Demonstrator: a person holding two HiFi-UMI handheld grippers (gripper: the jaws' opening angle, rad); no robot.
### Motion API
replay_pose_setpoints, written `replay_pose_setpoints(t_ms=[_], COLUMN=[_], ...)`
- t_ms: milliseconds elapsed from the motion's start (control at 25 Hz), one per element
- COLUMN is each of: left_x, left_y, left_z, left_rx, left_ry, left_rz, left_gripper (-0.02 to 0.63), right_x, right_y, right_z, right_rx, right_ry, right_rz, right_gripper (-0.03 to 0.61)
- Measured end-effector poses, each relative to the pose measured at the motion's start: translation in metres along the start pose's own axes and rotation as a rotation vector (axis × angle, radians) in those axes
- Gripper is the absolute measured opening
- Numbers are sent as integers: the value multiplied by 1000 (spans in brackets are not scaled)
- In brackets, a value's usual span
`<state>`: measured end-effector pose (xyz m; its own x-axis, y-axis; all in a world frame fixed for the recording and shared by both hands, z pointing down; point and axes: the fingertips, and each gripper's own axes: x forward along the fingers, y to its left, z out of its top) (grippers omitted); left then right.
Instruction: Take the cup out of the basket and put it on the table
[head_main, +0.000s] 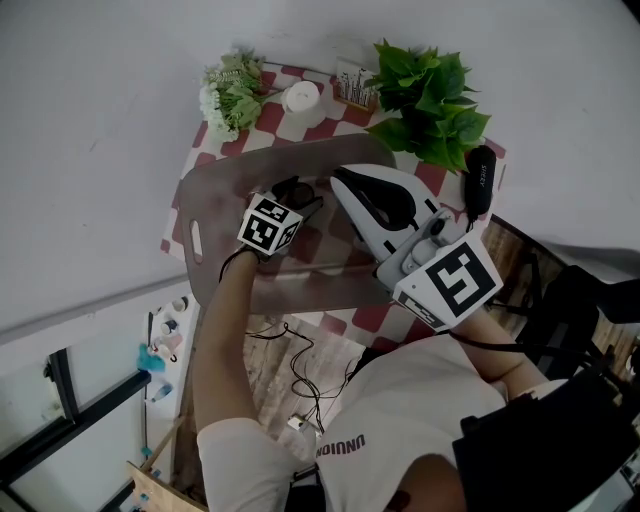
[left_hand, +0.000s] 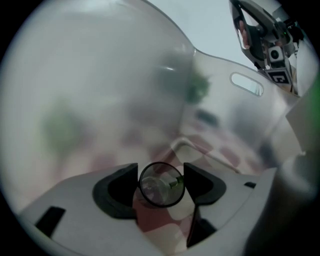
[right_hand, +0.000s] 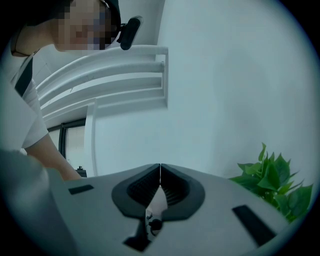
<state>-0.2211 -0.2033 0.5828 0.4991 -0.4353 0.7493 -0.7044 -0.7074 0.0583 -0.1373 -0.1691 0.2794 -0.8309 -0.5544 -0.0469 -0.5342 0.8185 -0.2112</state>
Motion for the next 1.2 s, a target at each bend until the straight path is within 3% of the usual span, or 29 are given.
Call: replay_pose_setpoints(t_ms=[240,680,1200], left_x=[-2,-7,-28], left_y=[2,2,9], left_z=[-1,-4,14], left_rx=[-52,-60,-91], left_ry=[4,24,-32], left_rz=[-11,-25,-5], left_gripper=[293,288,288], right_x=[1,0,-4], right_y=[-1,-3,-2], right_z=[0,1,6], right_rx=[2,7,9], right_ry=[2,-3,-18], right_rz=[2,-4,-7], right_gripper=[18,18,18])
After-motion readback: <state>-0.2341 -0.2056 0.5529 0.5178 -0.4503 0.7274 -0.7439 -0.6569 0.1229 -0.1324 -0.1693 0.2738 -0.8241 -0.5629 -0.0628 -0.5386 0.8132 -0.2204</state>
